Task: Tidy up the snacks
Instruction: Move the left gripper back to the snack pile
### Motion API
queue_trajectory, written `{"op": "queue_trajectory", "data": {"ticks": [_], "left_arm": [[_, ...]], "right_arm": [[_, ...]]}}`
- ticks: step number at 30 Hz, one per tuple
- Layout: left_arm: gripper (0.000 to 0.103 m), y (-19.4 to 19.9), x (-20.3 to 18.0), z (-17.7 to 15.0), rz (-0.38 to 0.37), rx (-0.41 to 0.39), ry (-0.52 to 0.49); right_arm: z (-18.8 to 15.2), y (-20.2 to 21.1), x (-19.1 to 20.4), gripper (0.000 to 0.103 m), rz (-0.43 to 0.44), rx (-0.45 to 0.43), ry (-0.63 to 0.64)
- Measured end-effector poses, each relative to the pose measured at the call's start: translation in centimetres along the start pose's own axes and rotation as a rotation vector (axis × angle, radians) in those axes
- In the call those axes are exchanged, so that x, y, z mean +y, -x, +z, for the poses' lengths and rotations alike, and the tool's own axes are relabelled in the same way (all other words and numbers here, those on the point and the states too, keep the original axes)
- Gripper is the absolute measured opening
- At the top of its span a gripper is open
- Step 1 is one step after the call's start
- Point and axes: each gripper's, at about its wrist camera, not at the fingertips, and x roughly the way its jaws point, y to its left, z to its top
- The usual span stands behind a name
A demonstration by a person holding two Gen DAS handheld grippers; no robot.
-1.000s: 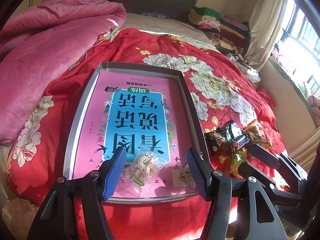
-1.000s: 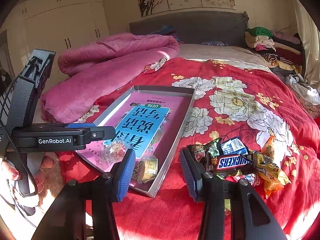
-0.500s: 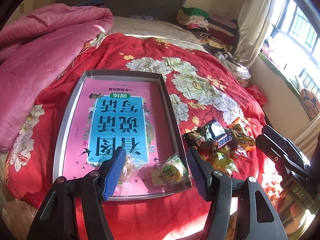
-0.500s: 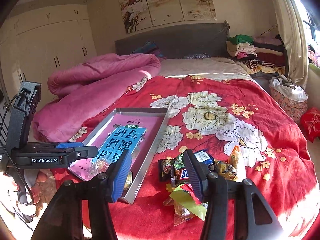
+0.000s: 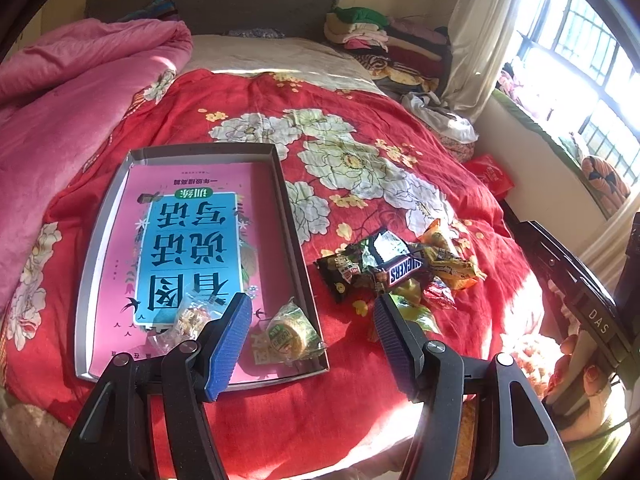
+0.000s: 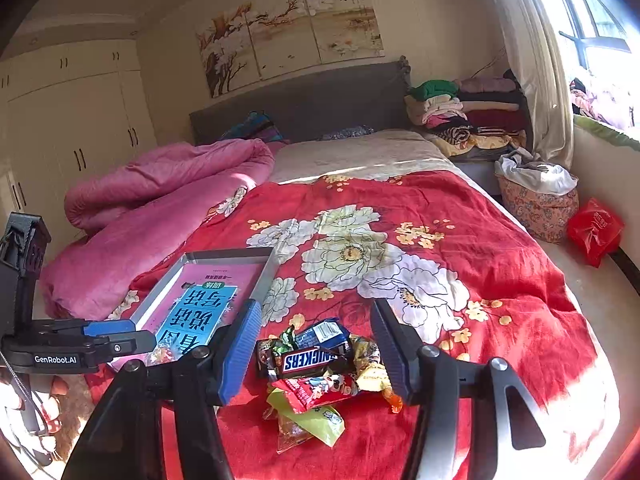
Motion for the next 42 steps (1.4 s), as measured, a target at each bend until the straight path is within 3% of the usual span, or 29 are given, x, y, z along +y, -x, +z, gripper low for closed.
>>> {"op": "queue_trajectory", "data": {"ticks": [9, 21, 35, 40, 42], "left_arm": [[0.065, -1.4, -2.8, -0.5, -0.016, 0.038, -0.06], [0.065, -3.3, -4.6, -1.0, -0.002, 0.082, -0.11], [0.065, -5.7, -5.3, 0.7, 0.029, 0.078, -0.137], [0.065, -7.5, -6.5, 1.3, 0.019, 0.097, -0.187], [0.065, -8.4, -7.0, 1.3, 0.016, 0.108, -0.209]], "right_arm": [[-0.3, 0.6, -2.7, 0.06, -0.044, -0.001, -0.051], [-2.1, -1.1, -5.7, 0.06, -0.089, 0.093, -0.112], [-4.3, -3.8, -3.0, 0.06, -0.036, 0.202, 0.009], [-4.9, -5.3, -3.2, 0.05, -0.033, 0.247, 0.024], [-5.1, -5.9, -3.3, 0.042, -0.032, 0.261, 0.026]]}}
